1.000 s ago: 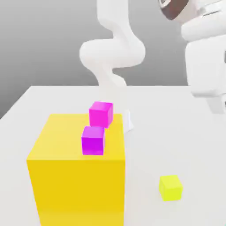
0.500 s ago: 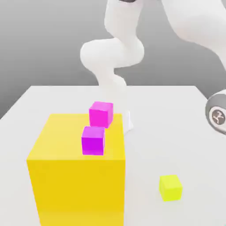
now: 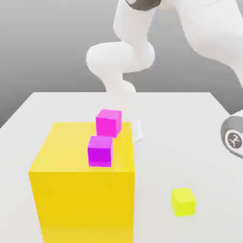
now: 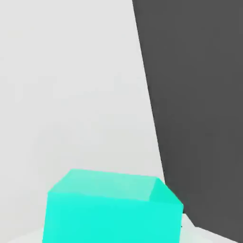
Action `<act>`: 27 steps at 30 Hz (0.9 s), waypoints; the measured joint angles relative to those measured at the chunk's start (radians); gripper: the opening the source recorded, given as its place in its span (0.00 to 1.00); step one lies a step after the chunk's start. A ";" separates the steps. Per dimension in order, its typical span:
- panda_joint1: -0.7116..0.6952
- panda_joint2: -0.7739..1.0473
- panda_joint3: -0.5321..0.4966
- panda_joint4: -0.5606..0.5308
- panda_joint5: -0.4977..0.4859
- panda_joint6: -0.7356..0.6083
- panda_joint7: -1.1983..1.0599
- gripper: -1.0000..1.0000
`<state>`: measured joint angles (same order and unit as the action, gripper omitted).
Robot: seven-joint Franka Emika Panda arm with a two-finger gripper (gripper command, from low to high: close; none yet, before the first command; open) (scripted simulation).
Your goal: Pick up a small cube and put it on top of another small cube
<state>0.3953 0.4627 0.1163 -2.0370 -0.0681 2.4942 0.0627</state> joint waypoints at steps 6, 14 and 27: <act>-0.054 -0.219 -0.062 -0.106 0.102 -0.109 0.174 0.00; -0.161 -0.510 -0.131 -0.248 0.135 -0.256 0.482 0.00; -0.373 -0.979 -0.142 -0.480 0.085 -0.491 1.065 0.00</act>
<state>0.0221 -0.5159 -0.0258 -2.5169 0.0170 2.0036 1.1278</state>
